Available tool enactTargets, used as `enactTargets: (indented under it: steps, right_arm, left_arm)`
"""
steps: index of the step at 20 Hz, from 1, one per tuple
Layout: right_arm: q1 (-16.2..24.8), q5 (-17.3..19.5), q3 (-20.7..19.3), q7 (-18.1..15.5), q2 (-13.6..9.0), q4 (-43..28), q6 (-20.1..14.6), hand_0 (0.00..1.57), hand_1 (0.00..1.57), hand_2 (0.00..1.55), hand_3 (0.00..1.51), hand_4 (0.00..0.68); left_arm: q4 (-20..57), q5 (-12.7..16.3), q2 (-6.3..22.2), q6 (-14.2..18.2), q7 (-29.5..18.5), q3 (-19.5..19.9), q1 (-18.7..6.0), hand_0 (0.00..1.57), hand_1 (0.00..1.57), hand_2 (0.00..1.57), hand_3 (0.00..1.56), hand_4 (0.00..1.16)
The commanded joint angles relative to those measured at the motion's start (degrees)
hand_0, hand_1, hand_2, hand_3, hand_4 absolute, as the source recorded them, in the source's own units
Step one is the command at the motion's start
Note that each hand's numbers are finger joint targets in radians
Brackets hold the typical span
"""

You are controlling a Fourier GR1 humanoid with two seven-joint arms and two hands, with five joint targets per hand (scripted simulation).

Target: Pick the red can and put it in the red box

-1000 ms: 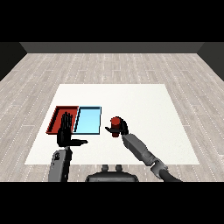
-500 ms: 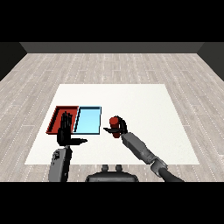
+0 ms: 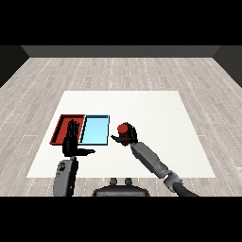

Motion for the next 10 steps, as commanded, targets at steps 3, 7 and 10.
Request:
enactTargets:
  steps: [3,7,10]
  right_arm:
    - [1.7,4.9,0.5,6.3,-0.8,-14.4,-5.8,1.54,1.54,1.46,1.38,0.583]
    - [4.9,7.8,-0.7,3.3,-3.9,-20.2,-4.5,1.54,1.54,1.47,1.4,0.617]
    - [8.8,9.0,-0.4,4.2,-8.5,-29.9,-4.6,1.51,1.51,1.47,1.41,0.641]
  left_arm:
    - [4.4,-0.1,0.8,-1.0,-2.1,0.9,-2.6,0.0,0.0,0.0,0.0,0.0]
    - [-2.0,-4.7,-1.0,0.5,-2.8,-4.7,4.0,0.0,0.0,0.0,0.0,0.0]
    - [-7.3,-2.4,-1.5,1.0,6.6,-6.3,-0.2,0.0,0.0,0.0,0.0,0.0]
